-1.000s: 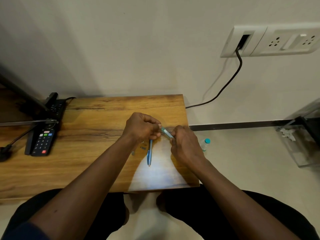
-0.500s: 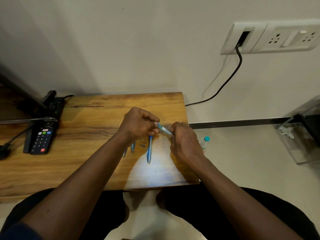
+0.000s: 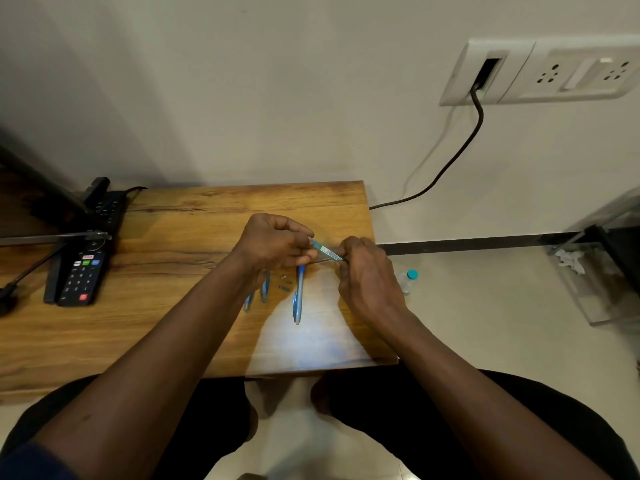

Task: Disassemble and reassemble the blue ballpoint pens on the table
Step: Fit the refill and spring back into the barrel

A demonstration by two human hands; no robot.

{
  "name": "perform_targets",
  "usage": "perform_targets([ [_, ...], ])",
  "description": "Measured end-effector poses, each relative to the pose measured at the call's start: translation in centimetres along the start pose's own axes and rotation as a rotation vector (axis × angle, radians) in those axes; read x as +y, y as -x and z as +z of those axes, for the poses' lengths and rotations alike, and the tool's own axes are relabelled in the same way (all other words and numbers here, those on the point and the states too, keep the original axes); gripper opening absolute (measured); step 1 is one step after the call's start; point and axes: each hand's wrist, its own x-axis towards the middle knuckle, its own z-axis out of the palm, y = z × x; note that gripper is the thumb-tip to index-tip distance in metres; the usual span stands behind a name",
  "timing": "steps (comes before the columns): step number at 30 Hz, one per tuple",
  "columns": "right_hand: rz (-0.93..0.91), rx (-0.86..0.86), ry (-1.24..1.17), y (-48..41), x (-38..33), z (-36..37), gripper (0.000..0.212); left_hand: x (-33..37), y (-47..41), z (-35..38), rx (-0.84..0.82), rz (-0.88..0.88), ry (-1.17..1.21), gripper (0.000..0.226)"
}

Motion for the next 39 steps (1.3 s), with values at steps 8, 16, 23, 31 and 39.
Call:
perform_targets([
  [8,-0.029,0.071,-0.061,-0.3,-0.1,0.0,0.029,0.3,0.2,0.2,0.013,-0.057,0.179,0.009],
  [16,-0.024,0.086,-0.106,-0.5,0.0,0.2,0.023,0.7,0.6,0.0,-0.022,-0.047,0.166,0.01],
  [23,0.003,0.092,-0.192,-0.5,0.0,0.3,0.024,0.7,0.6,-0.1,-0.022,-0.008,0.104,0.01],
  [31,0.174,0.034,-0.365,-0.9,0.1,-0.5,0.026,0.2,0.0,-0.4,0.06,-0.028,0.1,0.009],
  [39,0.148,0.101,-0.378,-1.2,0.1,-1.2,0.025,-1.0,-0.8,-0.5,0.12,-0.068,0.01,0.016],
])
